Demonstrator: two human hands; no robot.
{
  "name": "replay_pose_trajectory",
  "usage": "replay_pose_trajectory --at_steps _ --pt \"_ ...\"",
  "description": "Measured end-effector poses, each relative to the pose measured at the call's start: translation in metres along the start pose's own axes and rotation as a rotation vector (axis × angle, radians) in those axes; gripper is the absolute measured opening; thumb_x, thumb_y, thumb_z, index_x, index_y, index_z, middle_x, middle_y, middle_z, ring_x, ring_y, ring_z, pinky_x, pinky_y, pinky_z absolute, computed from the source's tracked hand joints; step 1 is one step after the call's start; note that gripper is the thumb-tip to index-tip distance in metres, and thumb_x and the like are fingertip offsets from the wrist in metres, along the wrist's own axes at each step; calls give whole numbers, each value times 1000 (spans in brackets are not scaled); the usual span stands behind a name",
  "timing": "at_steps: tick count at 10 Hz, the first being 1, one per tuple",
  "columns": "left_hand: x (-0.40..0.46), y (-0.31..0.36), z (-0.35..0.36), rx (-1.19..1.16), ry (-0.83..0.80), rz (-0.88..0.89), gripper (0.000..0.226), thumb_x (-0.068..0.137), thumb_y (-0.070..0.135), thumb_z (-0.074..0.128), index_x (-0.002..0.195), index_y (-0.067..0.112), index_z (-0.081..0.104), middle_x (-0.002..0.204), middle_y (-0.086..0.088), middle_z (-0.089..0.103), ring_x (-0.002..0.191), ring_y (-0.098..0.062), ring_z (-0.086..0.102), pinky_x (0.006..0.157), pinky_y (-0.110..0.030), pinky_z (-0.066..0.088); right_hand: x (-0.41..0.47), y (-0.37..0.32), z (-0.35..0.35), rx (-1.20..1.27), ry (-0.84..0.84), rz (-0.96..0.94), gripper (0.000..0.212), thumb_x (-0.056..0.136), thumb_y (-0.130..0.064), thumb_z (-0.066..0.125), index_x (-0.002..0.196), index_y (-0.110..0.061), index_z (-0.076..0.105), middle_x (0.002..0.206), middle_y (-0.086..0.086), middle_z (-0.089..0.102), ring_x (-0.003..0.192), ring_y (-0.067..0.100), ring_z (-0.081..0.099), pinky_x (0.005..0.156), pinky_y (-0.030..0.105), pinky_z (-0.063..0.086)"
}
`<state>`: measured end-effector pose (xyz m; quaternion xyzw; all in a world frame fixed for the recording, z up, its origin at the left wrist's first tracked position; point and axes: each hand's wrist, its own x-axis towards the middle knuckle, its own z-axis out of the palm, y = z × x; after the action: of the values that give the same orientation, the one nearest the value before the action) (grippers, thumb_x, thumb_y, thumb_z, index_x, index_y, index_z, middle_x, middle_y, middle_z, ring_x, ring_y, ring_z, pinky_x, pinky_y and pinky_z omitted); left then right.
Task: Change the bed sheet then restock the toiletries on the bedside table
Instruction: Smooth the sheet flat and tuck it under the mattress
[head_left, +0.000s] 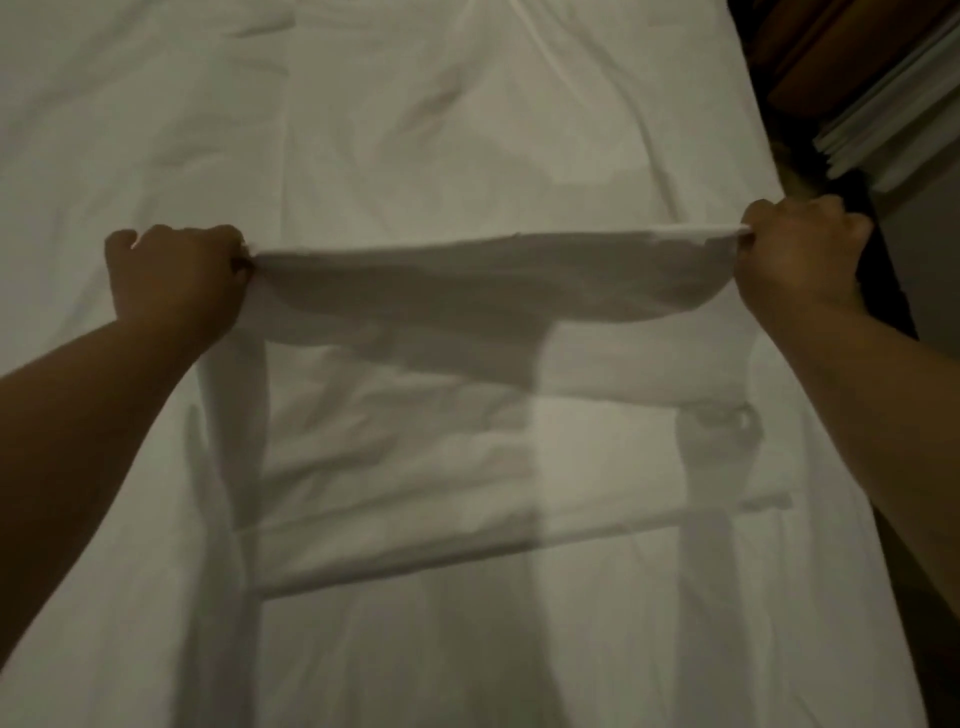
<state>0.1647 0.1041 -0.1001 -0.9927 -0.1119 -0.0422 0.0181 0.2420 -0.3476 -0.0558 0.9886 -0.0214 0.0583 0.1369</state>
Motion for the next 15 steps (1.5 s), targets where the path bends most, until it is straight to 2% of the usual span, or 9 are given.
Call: replay_pose_trajectory --at_steps 2,5,6,8,9,11,12,13,15 --pt "-47 47 40 -242 -24 -67 61 96 28 45 148 4 24 155 -18 20 143 -35 16 110 -62 7 -55 -61 55 248 -57 -38 59 91 -24 43 147 -12 27 154 15 23 141 32 23 112 52 13" --pt "-184 95 112 -100 -442 355 59 97 52 7 143 26 33 154 3 24 135 -26 31 101 -54 20 -179 -153 118 379 -189 -667 53 82 -40 38 134 -27 40 141 3 50 131 22 33 104 45 23" --pt "-168 61 117 -57 -417 127 62 95 55 13 146 25 30 152 2 30 137 -31 28 102 -58 21 -155 -113 139 349 -234 -526 54 84 -40 35 136 -23 38 141 7 49 131 24 32 104 44 23" --pt "-80 24 109 -155 -413 -305 72 94 47 42 152 25 6 160 -5 -4 143 -40 7 109 -61 16 -79 -52 130 188 -468 -238 64 91 -49 4 151 -28 3 160 1 -5 146 22 -4 116 45 1" --pt "-29 14 123 -209 -260 -304 84 84 37 66 149 11 20 156 -21 11 134 -51 22 106 -63 25 -34 -60 126 242 -395 -214 57 99 -38 29 151 -25 8 160 1 -1 146 22 0 116 44 3" --pt "40 -19 143 -751 -270 -832 77 83 25 71 145 10 27 140 -22 42 126 -39 46 102 -48 40 69 -62 132 247 -300 -121 55 100 -27 37 150 -28 15 159 -3 9 145 24 9 115 46 10" --pt "37 -22 131 -974 -318 -978 25 91 17 61 114 15 51 101 -14 66 64 -10 70 52 -26 56 97 -63 136 127 -433 -177 64 86 -17 57 144 -18 31 149 9 31 140 28 23 115 47 11" --pt "36 -40 131 -993 -336 -793 16 89 20 63 99 9 62 79 -22 62 44 -24 58 32 -23 45 111 -58 139 80 -298 -249 24 91 -18 48 113 -11 56 115 14 55 112 31 50 105 41 25" --pt "71 -158 228 -940 -275 -622 55 69 67 68 109 30 65 97 2 69 88 -26 66 78 -49 50 108 -24 135 56 -112 -260 28 96 -13 35 90 1 59 71 11 45 75 33 54 86 41 29"
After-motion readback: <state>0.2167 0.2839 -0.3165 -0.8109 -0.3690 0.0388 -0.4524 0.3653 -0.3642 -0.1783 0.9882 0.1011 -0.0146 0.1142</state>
